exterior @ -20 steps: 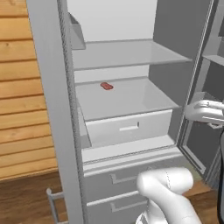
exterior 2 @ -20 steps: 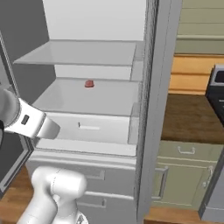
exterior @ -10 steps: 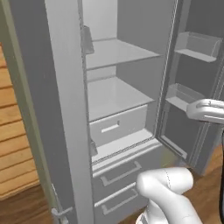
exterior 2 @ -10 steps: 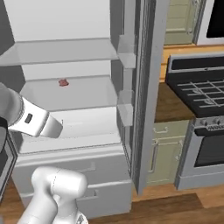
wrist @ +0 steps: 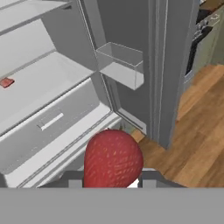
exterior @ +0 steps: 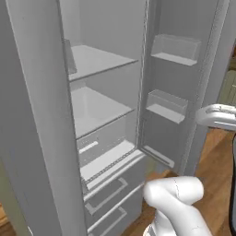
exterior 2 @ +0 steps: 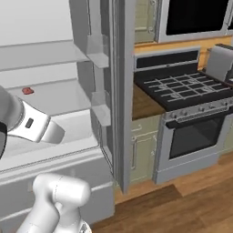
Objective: Take the strawberry from the fridge and place it on top of the pancake, located on the dining counter.
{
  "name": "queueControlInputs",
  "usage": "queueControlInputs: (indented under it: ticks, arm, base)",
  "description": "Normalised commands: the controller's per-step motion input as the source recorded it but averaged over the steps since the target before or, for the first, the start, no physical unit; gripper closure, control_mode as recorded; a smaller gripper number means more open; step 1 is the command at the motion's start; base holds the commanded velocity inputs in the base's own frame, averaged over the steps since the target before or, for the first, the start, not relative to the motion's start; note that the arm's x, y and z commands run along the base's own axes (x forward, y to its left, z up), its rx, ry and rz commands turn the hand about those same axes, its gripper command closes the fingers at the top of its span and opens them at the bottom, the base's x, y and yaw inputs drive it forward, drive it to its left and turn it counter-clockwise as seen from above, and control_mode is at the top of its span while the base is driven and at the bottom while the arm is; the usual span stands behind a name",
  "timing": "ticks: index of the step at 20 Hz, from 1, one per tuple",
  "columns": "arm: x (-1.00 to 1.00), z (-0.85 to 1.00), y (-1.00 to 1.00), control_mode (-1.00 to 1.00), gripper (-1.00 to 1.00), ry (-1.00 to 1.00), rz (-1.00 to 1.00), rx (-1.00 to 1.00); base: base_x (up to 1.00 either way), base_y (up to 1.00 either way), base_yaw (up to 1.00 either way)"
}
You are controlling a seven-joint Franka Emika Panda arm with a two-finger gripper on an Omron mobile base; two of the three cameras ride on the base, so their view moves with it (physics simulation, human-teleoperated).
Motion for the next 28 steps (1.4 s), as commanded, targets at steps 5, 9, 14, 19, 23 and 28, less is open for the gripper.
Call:
queueControlInputs:
  ticks: [5,9,14,19,23,28]
  arm:
    - [0.00,0.00,0.00,1.00,1.00,0.00,0.00,0.00]
    - [0.00,0.00,0.00,1.00,1.00,0.00,0.00,0.00]
    - [0.00,0.00,0.00,1.00,1.00,0.00,0.00,0.00]
    - [0.00,0.00,0.00,1.00,1.00,0.00,0.00,0.00]
    - [0.00,0.00,0.00,1.00,1.00,0.00,0.00,0.00]
    - [0.00,0.00,0.00,1.00,1.00,0.00,0.00,0.00]
  base:
    - [-0.01,0.83,-0.42]
    - [-0.09,0.44,-0.48]
    - [-0.64,-0.12,-0.52]
    - [-0.59,-0.21,-0.59]
    - [-0.49,-0.28,-0.64]
    - [-0.56,-0.27,-0.69]
